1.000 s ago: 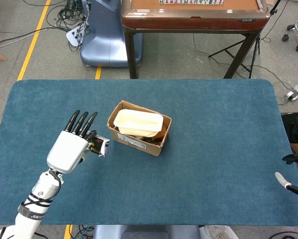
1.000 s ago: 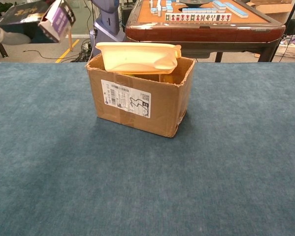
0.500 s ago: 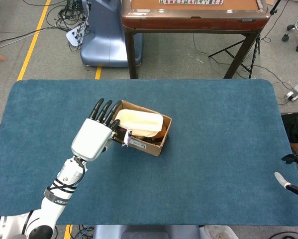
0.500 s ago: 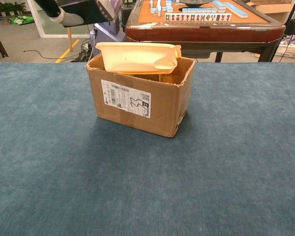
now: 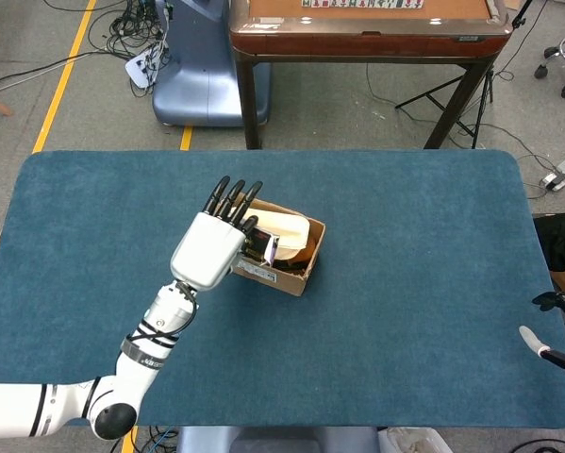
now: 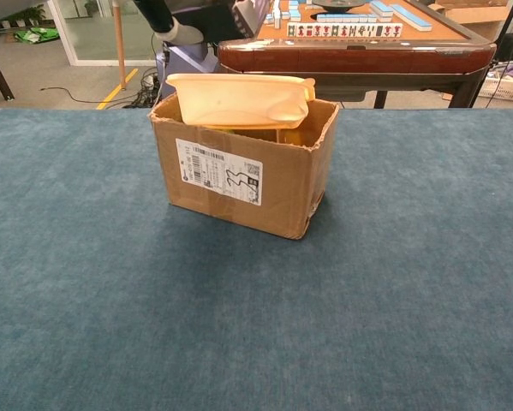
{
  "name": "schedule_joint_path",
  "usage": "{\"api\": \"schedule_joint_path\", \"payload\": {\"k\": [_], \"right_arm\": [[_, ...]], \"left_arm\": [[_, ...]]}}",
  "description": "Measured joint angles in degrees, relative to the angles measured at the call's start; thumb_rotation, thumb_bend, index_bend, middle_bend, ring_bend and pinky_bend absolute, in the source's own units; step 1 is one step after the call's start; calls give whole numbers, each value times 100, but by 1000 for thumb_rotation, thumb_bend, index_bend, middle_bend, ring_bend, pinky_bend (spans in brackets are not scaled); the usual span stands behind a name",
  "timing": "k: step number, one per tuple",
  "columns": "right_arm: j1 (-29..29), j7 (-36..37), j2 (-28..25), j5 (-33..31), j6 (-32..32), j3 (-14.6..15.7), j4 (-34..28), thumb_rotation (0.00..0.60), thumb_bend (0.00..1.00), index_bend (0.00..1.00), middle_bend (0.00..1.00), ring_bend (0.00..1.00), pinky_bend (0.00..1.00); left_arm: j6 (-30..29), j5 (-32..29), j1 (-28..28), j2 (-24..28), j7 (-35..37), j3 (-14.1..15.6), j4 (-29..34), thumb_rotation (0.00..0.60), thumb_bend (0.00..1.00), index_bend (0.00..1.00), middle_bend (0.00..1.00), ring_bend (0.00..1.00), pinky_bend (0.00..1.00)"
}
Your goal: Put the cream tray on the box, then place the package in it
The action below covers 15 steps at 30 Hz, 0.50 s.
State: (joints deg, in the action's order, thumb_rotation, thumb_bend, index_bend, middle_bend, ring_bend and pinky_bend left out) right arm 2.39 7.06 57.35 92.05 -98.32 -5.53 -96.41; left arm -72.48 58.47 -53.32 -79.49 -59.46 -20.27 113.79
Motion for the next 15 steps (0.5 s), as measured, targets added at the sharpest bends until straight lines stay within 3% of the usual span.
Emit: {"api": "schedule_joint_path", "payload": {"k": [15], "right_arm": [[-4, 76, -24, -41, 16, -7, 11, 600, 164, 465, 524, 446, 361]], "left_arm": [[200, -110, -520, -606, 305, 66, -880, 600, 361, 520, 0, 0, 21]]}}
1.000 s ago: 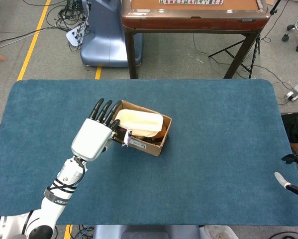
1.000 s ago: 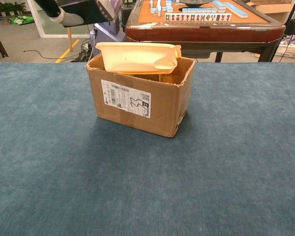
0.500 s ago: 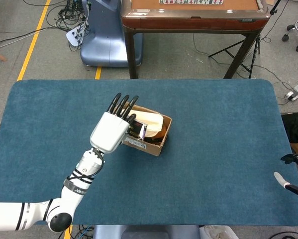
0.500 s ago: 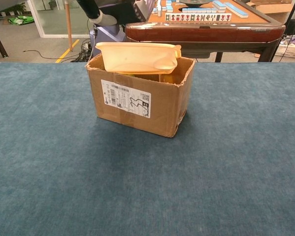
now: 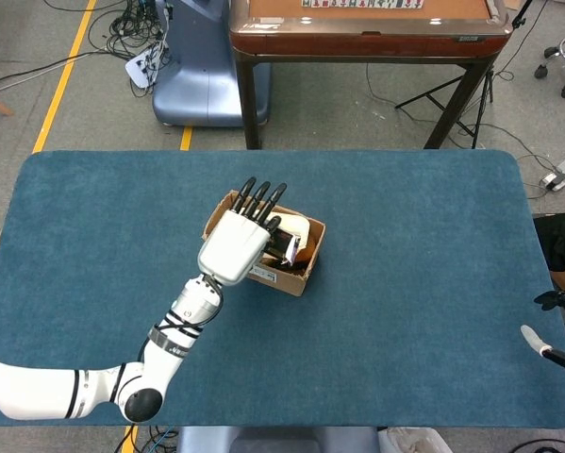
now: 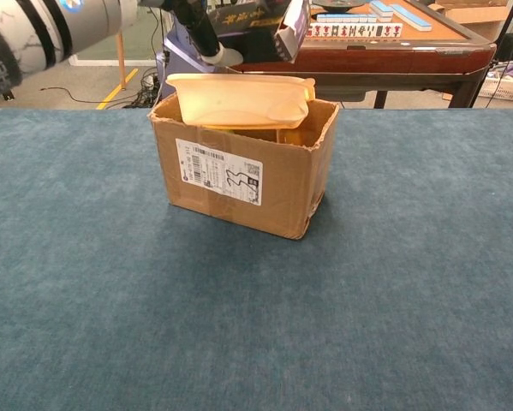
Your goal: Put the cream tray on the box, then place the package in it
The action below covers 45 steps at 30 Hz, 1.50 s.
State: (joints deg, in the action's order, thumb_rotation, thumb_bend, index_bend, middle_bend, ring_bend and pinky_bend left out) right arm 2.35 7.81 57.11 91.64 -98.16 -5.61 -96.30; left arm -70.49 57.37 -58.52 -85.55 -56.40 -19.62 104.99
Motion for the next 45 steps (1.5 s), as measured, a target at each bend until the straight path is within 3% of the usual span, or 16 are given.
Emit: {"api": "schedule_joint_path", "payload": {"k": [18, 31, 36, 45], "right_arm": [[-4, -20, 8, 15, -3, 8, -4, 600, 164, 465, 524, 446, 360], [-24, -59, 24, 29, 37, 24, -3, 600, 164, 465, 524, 446, 360], [-25, -59, 23, 30, 39, 27, -4, 600, 164, 465, 524, 446, 360], [-24, -40, 11, 19, 44, 27, -5, 600, 164, 466, 524, 446, 360]], "left_arm": [[19, 129, -104, -210, 117, 356, -194, 600, 361, 512, 0, 0, 21], [-35, 57, -259, -342, 18, 240, -291, 600, 361, 500, 0, 0, 31], [-61, -191, -350, -473, -173, 177, -482, 600, 361, 397, 0, 0, 34], [-366, -787, -465, -754, -819, 135, -729, 600, 315, 21, 0, 0, 36]]}}
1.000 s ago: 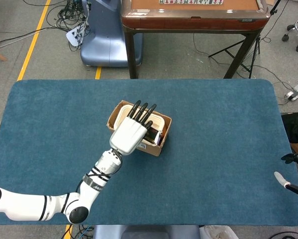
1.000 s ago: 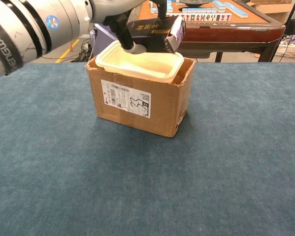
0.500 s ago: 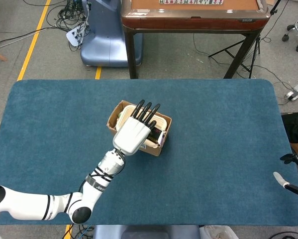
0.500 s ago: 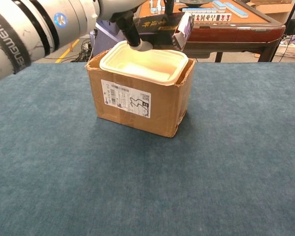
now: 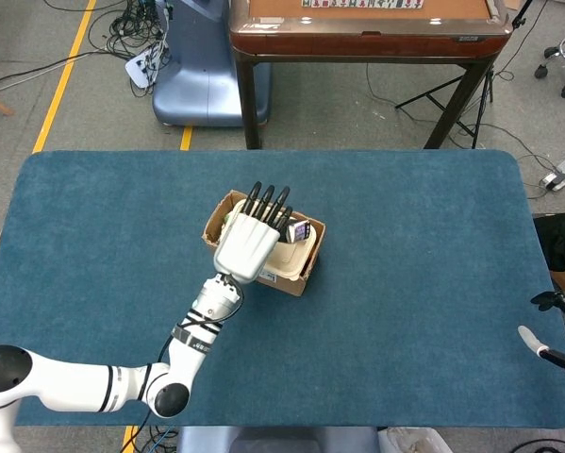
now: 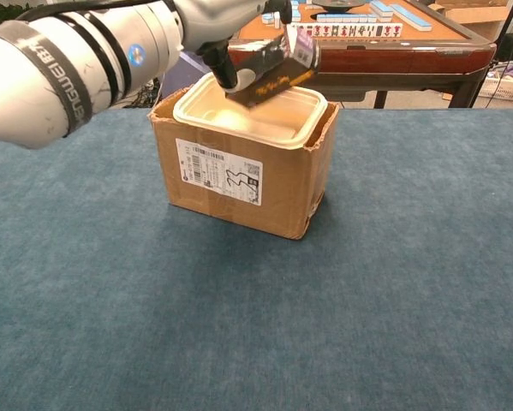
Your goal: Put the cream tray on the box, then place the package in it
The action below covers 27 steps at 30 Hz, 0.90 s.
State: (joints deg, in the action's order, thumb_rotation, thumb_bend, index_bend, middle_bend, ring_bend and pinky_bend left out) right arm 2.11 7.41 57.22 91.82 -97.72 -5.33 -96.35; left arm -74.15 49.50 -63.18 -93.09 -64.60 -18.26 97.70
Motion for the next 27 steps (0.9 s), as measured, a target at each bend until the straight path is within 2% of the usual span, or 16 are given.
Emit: {"api": "schedule_joint_path", "payload": {"k": [8, 14, 22, 27], "right_arm": [[0, -1, -1, 17, -10, 5, 0, 600, 164, 470, 524, 446, 360], [2, 0, -4, 17, -15, 6, -2, 600, 164, 470, 524, 446, 360], [8, -52, 5, 13, -33, 0, -14, 600, 163, 470, 524, 446, 360], [10, -162, 36, 48, -43, 12, -26, 600, 164, 470, 524, 446, 360]], "left_arm": [[-180, -143, 28, 17, -112, 64, 76, 600, 307, 0, 0, 0, 36], [-348, -45, 223, 234, -89, 265, 387, 600, 307, 0, 0, 0, 36], [-646, 302, 780, 860, 153, 744, 1243, 600, 307, 0, 0, 0, 36], [-805, 556, 1279, 1369, 609, 1068, 1696, 600, 307, 0, 0, 0, 36]]}}
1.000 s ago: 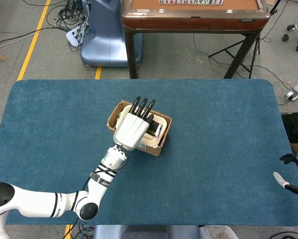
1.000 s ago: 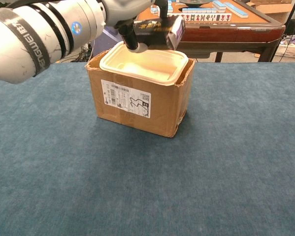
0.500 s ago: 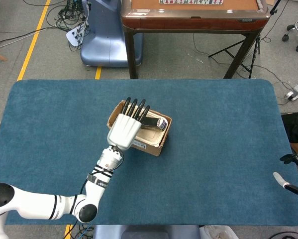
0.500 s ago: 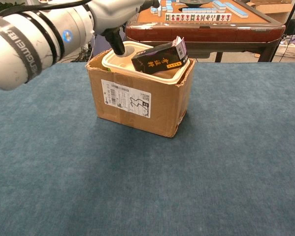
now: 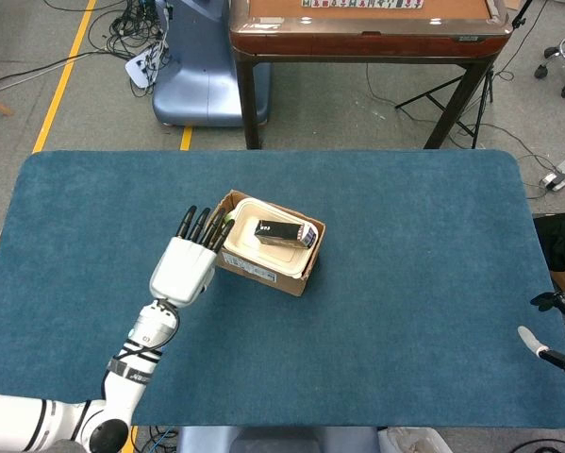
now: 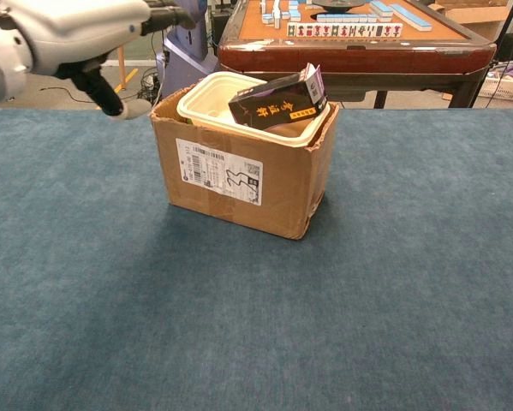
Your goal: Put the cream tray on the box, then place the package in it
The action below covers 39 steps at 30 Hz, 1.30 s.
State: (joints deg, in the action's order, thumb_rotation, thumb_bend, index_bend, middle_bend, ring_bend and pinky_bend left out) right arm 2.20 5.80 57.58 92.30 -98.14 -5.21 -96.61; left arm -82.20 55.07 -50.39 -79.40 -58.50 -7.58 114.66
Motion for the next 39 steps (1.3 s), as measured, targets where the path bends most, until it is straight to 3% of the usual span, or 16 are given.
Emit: {"api": "schedule_joint_path", "payload": {"k": [12, 20, 27, 33, 39], "right_arm": [[-64, -534, 137, 111, 209, 115, -59, 600, 164, 470, 524, 446, 360], [-4, -1222, 225, 73, 123, 107, -159, 600, 164, 470, 507, 446, 361], [149, -1374, 243, -81, -218, -31, -257, 600, 164, 470, 501, 446, 360], [124, -1354, 254, -334, -114, -142, -195, 600, 163, 470, 502, 446, 360], [21, -1450, 324, -504, 162, -170, -129, 600, 164, 470, 501, 446, 360]], "left_arm": [[-444, 1104, 1317, 1054, 1565, 839, 261, 600, 307, 0, 0, 0, 36], [-721, 1747, 2135, 1366, 2293, 1314, 85, 600, 307, 20, 0, 0, 36], [-995, 2547, 2791, 1456, 2787, 1682, -234, 600, 307, 149, 0, 0, 36], [-1123, 2841, 3267, 1402, 3211, 1811, -677, 600, 307, 189, 0, 0, 36], [-1076, 2781, 3494, 1361, 3696, 1723, -1000, 600, 307, 198, 0, 0, 36]]}}
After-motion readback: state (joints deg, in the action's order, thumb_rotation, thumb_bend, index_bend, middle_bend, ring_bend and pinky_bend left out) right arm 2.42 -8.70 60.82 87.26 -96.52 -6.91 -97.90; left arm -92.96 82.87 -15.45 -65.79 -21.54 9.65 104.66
